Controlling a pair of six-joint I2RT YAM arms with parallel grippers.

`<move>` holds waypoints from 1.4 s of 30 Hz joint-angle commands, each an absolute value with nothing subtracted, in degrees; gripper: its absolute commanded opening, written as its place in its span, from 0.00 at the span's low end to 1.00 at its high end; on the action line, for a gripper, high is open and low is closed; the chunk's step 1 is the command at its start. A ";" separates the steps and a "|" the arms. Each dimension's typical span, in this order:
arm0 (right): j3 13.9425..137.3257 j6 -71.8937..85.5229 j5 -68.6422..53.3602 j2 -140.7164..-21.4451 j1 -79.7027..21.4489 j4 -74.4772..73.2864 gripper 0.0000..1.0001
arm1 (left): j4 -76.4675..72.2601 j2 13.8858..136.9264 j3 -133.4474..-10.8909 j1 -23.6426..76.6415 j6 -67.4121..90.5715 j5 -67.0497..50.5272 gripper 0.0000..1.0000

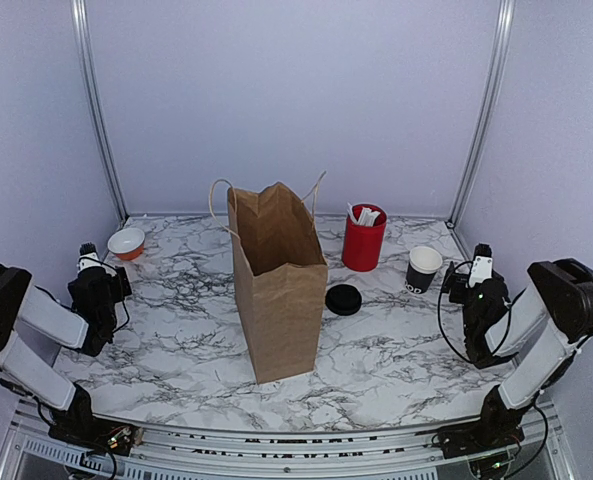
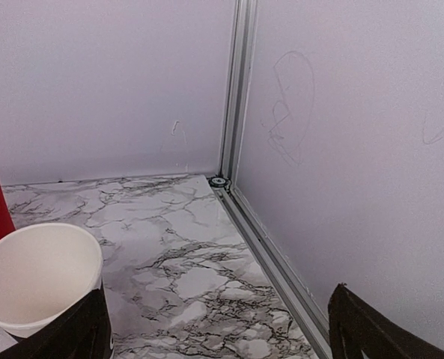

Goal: Pack the takeout coffee

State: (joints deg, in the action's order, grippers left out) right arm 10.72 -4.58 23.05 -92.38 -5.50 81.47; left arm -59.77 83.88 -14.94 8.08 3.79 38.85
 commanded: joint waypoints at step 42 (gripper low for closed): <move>11.49 -4.71 23.42 -92.82 -5.32 83.24 1.00 | -73.06 87.51 -13.27 2.97 2.60 20.30 0.99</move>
State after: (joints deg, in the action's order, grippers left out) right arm 10.72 -4.58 23.05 -92.40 -5.50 81.47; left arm -70.50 87.31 -13.39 3.05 2.33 20.58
